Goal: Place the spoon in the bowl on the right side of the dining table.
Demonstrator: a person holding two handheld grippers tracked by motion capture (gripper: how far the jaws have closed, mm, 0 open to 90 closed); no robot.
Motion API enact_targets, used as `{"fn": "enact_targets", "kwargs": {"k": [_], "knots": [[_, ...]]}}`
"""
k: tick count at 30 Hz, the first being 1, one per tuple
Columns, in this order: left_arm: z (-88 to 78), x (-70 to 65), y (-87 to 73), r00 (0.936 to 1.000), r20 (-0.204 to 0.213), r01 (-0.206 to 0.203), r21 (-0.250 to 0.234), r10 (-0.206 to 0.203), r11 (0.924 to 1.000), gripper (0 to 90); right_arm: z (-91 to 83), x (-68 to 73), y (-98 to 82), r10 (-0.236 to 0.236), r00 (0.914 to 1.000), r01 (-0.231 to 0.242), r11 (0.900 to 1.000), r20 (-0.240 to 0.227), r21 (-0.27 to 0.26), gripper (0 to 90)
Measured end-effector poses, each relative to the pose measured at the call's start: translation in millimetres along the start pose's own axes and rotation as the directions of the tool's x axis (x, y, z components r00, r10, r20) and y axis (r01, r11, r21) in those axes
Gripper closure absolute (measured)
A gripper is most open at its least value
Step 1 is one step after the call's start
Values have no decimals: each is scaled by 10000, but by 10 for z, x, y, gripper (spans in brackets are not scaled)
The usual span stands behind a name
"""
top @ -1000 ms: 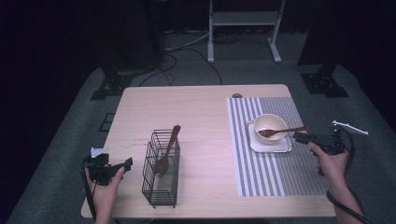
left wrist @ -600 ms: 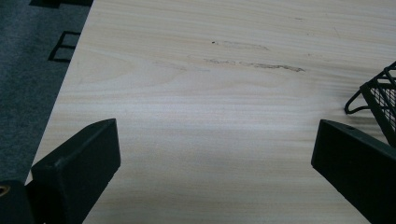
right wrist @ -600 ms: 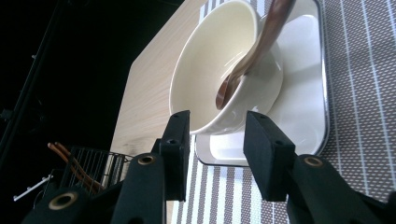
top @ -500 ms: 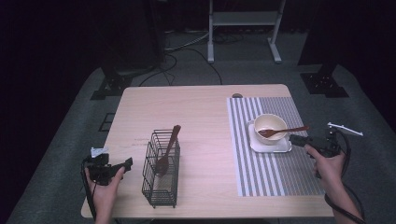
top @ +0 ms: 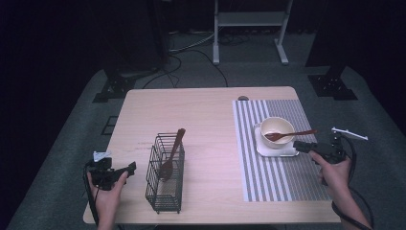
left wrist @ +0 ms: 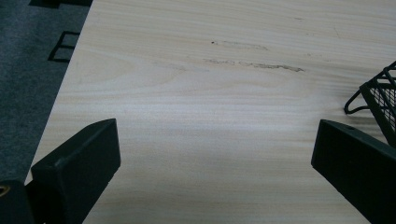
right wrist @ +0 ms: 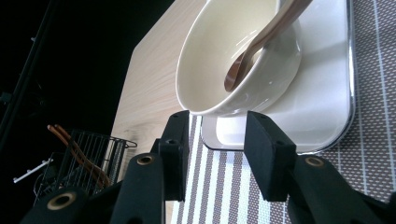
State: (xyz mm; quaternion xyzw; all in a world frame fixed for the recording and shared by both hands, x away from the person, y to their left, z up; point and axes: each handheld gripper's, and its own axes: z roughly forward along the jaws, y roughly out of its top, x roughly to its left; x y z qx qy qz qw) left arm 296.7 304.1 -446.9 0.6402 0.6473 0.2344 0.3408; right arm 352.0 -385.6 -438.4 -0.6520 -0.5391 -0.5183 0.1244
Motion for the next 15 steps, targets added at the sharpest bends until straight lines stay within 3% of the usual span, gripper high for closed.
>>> {"fn": "enact_targets", "kwargs": {"k": [15], "knots": [[2, -2, 2, 10000, -15, -12, 20, 12, 10000, 2, 73, 85, -86, -360, 9993, 363, 9988, -82, 337, 580]]}}
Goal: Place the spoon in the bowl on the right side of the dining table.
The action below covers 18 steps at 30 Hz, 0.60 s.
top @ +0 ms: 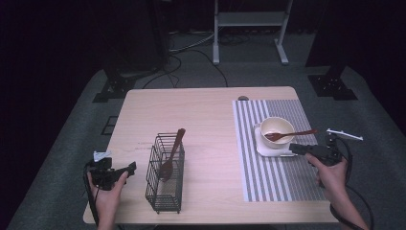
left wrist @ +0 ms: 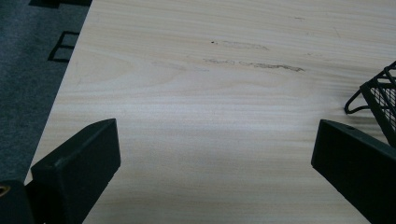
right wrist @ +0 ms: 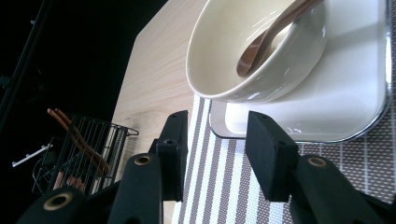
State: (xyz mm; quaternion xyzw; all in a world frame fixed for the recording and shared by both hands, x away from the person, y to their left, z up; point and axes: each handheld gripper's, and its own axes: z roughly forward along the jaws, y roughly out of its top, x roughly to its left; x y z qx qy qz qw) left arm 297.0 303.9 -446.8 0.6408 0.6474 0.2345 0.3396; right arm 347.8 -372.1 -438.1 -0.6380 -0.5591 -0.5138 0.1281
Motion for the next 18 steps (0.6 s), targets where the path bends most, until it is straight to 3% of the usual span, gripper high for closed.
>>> {"fn": "enact_targets", "kwargs": {"k": [18], "knots": [[-1, 2, 1, 10000, 11, 4, 1, -4, 10000, 2, 51, 68, -116, -323, 9991, 332, 9990, -276, 312, 539]]}}
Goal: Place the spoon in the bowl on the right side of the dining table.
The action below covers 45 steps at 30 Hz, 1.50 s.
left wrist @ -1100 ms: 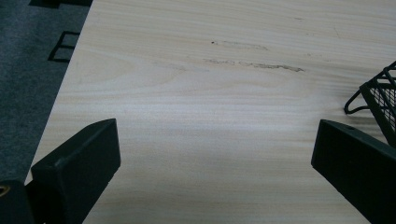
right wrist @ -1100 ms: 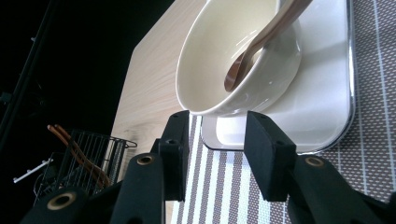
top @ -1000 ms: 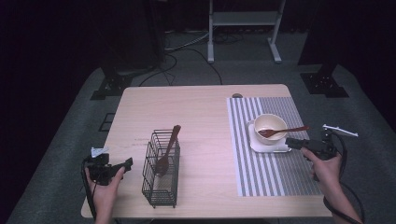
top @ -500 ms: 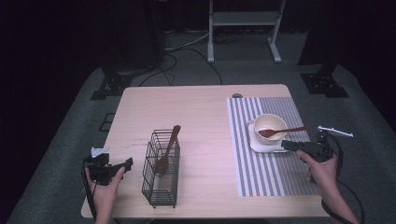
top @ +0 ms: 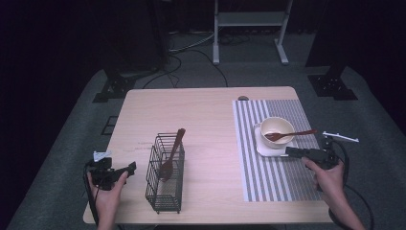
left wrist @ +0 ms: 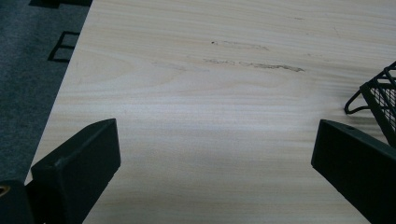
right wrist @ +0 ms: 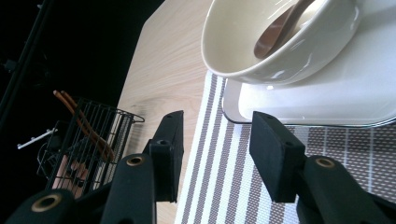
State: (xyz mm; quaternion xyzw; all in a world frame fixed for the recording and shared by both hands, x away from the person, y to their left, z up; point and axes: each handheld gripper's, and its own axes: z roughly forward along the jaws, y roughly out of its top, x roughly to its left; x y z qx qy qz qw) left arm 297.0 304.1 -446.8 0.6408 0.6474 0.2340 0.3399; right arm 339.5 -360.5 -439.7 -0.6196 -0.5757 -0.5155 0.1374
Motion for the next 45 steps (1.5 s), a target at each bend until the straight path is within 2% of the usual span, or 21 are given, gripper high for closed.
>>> {"fn": "enact_targets", "kwargs": {"k": [26, 45], "knots": [[0, -6, 0, 10000, -13, -21, -5, 21, 10000, 2, 62, 147, -244, -616, 9966, 630, 9977, -554, 240, 497], [1, -4, -1, 10000, -5, -6, 2, 6, 10000, 2, 155, 160, -435, -933, 9943, 952, 9948, -522, 362, 466]]}}
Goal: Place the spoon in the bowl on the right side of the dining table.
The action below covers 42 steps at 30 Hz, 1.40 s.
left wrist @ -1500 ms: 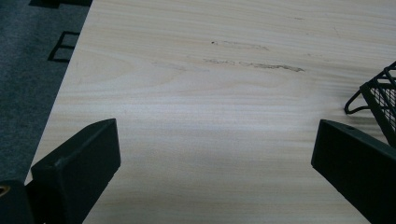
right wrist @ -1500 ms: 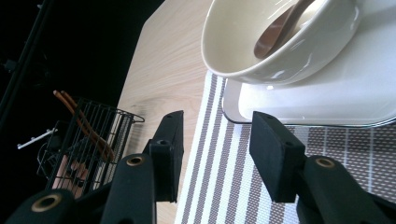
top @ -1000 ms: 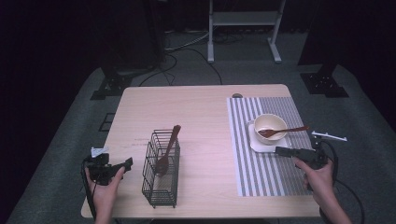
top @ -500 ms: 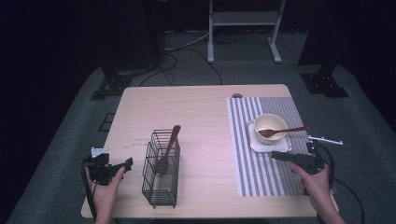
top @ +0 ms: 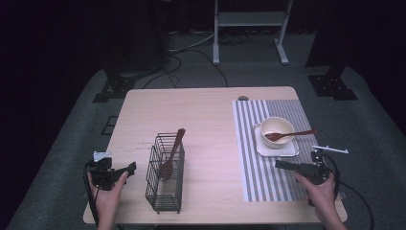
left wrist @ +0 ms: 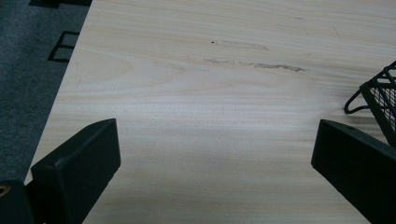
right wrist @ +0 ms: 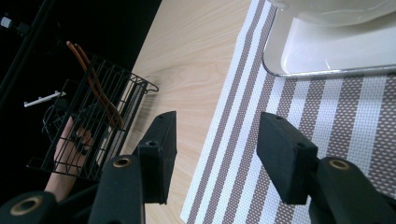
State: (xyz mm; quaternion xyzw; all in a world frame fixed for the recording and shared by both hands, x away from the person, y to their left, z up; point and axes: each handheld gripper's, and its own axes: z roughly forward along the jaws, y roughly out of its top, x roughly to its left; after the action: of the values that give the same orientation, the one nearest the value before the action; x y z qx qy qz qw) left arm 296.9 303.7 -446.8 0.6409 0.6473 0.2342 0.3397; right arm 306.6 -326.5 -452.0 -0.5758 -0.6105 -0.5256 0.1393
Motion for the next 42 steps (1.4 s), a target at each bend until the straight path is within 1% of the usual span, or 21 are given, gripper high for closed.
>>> {"fn": "enact_targets", "kwargs": {"k": [9, 12, 15, 16, 25, 32, 40, 42], "knots": [[-2, 0, -1, 10000, 2, -1, -12, 1, 10000, 2, 32, -2, -87, -38, 10000, 38, 10000, -74, 20, 457], [-2, -2, -1, 10000, 2, -13, -15, 13, 10000, 2, 41, 0, -115, 5, 9998, -4, 10000, -192, 27, 451], [-1, -2, -1, 10000, -3, -8, -1, 8, 10000, 2, 54, 3, -144, -92, 9997, 93, 9999, -210, 49, 450], [-1, -3, -1, 10000, -2, -7, -8, 7, 10000, 2, 58, 4, -157, -44, 9997, 46, 10000, -259, 68, 449], [2, -7, -2, 10000, -2, 8, -20, -8, 10000, 2, 97, 5, -271, -155, 9997, 159, 9997, -210, 194, 441], [1, -11, -3, 10000, 7, 27, -19, -27, 10000, 2, 74, 18, -318, -210, 9995, 212, 9998, -249, 65, 435], [4, -9, -2, 10000, 18, 19, -16, -19, 10000, 2, 81, 76, -382, -445, 9986, 445, 9990, -298, 6, 430], [6, -11, 0, 10000, 31, 32, -29, -32, 10000, 2, 88, 89, -393, -552, 9982, 553, 9984, -223, 70, 426]]}}
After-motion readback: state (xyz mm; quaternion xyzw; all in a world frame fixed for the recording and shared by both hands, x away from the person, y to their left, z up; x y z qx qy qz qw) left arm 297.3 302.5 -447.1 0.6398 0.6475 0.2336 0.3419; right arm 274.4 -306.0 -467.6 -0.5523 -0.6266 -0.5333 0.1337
